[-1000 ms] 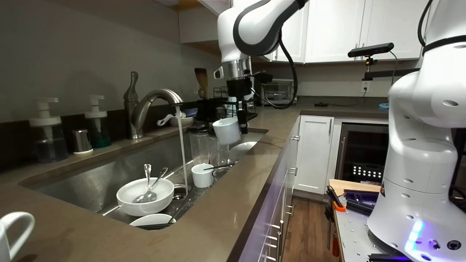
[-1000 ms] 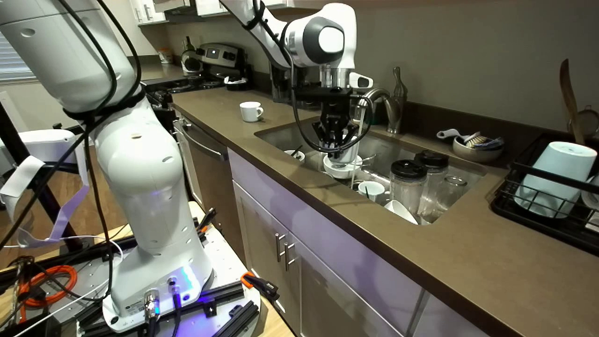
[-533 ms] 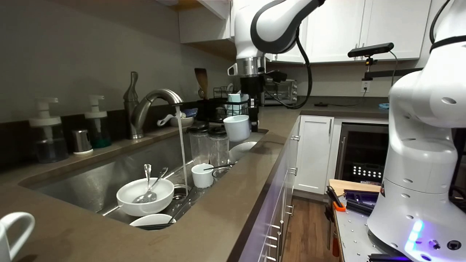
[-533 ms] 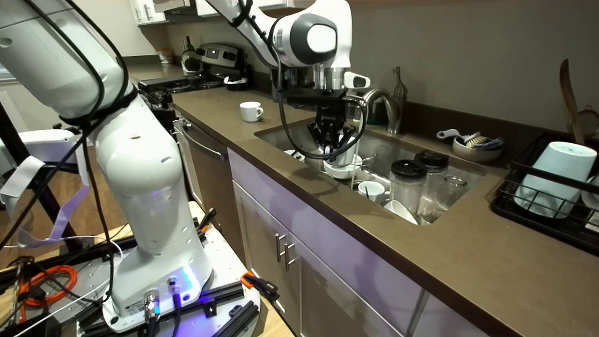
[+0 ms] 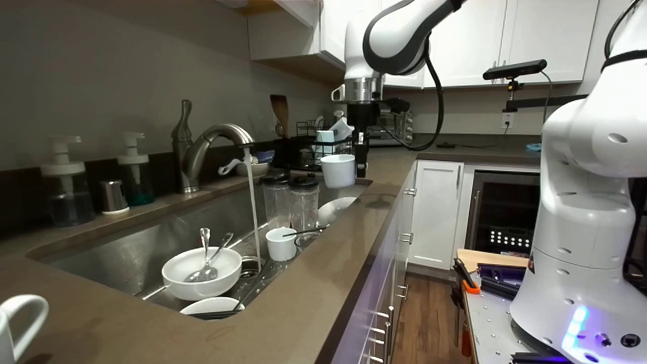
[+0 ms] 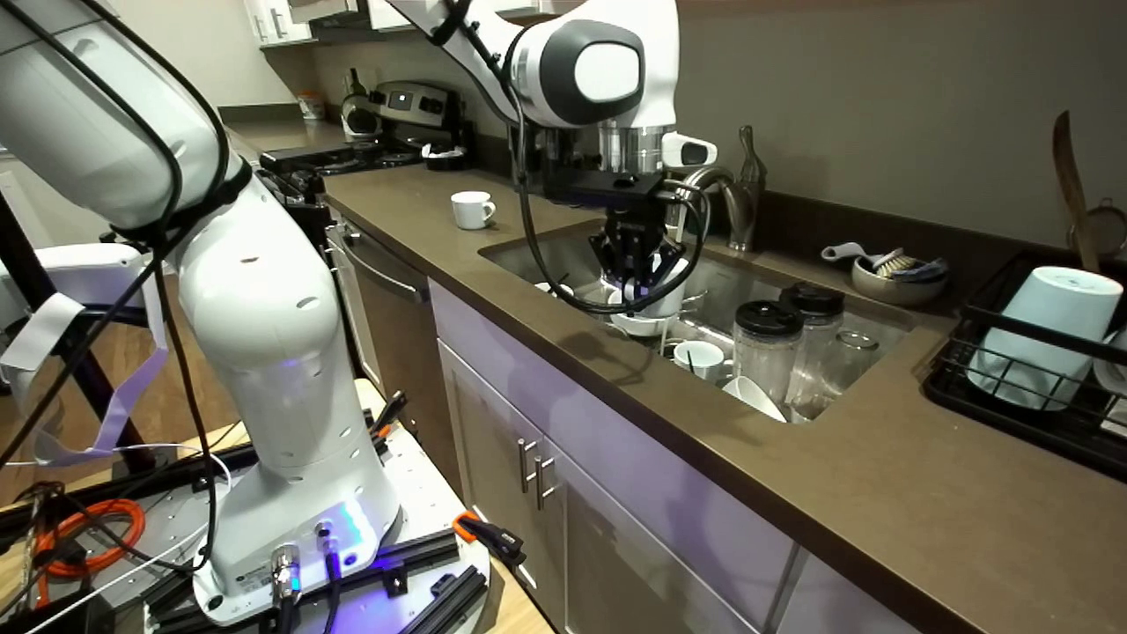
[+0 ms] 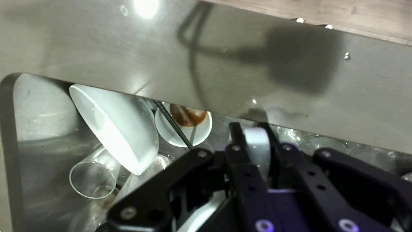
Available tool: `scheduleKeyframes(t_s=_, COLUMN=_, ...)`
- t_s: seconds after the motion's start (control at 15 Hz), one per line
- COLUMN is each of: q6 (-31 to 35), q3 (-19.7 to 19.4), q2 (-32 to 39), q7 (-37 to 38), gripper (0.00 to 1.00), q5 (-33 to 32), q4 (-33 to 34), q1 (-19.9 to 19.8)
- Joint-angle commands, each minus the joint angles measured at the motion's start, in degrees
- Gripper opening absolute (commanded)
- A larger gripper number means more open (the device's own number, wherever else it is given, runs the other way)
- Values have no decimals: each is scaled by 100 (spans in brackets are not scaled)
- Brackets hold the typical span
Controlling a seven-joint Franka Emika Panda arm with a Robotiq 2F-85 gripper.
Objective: Fill one of the mugs on the left side of the sink with water and then put it on the right side of the sink
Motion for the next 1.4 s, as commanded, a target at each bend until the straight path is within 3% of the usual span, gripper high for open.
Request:
scheduleKeyframes(t_s=0.0, q6=-4, q3=79, q2=4, q7=-28, gripper=16, q5=39, q4=5, q1=-73)
scheduleKeyframes(t_s=0.07, q6=-4, q3=80, q2=4, q7=-28, gripper=16, q5=39, q4=5, q1=-73)
scheduleKeyframes(t_s=0.13, q6=-4, q3=80, q2=4, q7=-28, gripper=5, q5=39, q4=5, q1=-73)
scheduleKeyframes(t_s=0.67, q6=-697, q3=588, q2=805, q7=227, gripper=5, q5=-90, q4=928, q1=127)
scheduleKeyframes(t_s=1.07, q6=-1615, q3=1198, q2=1578, q7=1359, gripper=5, q5=-1006, q4=1932, q1=166)
scheduleKeyframes(t_s=1.33, q6=-2203, q3=1404, q2=1891, q7=1930, gripper=5, q5=-1517, q4=2247, q1=346)
